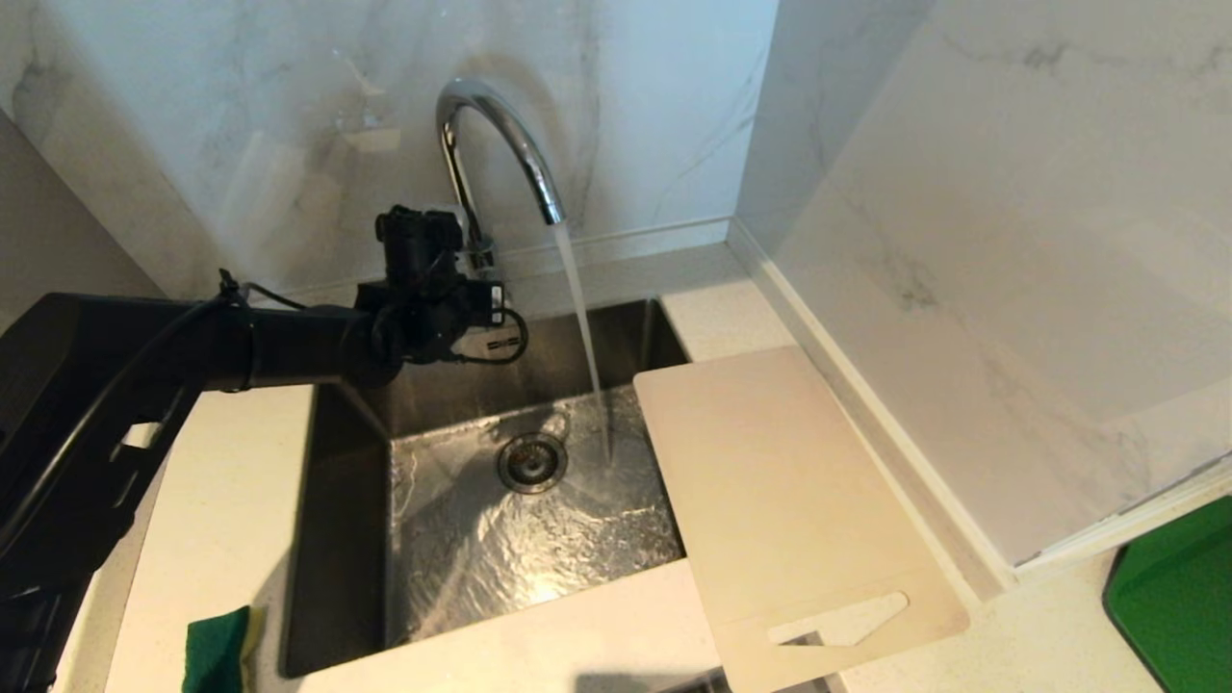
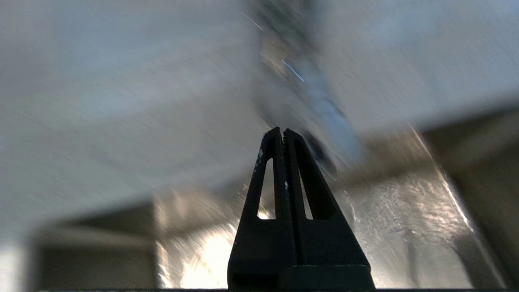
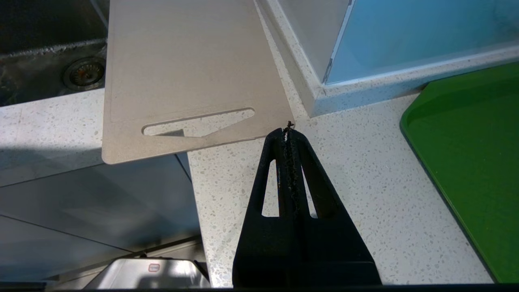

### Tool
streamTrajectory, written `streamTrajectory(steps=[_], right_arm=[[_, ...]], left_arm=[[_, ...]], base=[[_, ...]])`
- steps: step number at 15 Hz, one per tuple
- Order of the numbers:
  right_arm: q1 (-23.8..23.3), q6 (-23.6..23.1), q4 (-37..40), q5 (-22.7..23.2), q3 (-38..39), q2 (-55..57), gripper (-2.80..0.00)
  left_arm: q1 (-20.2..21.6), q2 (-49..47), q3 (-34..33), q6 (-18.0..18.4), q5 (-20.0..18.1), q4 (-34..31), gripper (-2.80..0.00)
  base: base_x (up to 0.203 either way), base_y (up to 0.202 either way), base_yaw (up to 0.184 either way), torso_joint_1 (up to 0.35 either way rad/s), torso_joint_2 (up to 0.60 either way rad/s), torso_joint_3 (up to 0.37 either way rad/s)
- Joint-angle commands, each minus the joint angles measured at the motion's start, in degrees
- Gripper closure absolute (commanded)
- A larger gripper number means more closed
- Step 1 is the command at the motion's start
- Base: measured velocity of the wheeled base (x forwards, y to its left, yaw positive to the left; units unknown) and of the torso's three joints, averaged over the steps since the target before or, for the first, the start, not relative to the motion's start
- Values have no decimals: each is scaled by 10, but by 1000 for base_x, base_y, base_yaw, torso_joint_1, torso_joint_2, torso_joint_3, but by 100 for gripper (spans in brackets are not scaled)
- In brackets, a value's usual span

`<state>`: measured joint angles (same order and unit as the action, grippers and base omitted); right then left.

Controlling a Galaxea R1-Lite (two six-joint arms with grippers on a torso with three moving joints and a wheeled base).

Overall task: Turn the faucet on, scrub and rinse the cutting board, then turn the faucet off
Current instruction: Turn off the tap

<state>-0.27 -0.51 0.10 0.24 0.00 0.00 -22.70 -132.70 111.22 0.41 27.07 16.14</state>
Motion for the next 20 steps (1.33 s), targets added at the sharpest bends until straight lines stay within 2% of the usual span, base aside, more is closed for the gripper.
streamTrajectory(steps=[1,4,8,16,18,20], right_arm=[[0,0,0,0,0,-1,0],[0,0,0,0,0,0,0],[0,0,1,0,0,0,0],[0,-1,1,0,0,0,0],[0,-1,1,0,0,0,0],[0,-1,1,0,-1,0,0]], left_arm=[[10,-8,0,31,11,41,0],[22,-22,0,70,19,93,0],[21,-16,5,68,19,93,0],[1,49,-1,54,42,93,0],[-2,66,-21,54,43,78,0],[-10,94,-41,41,39,-1,0]], base=[[0,0,0,0,0,0],[0,0,0,0,0,0],[0,0,0,0,0,0],[0,0,0,0,0,0],[0,0,0,0,0,0],[0,0,0,0,0,0]])
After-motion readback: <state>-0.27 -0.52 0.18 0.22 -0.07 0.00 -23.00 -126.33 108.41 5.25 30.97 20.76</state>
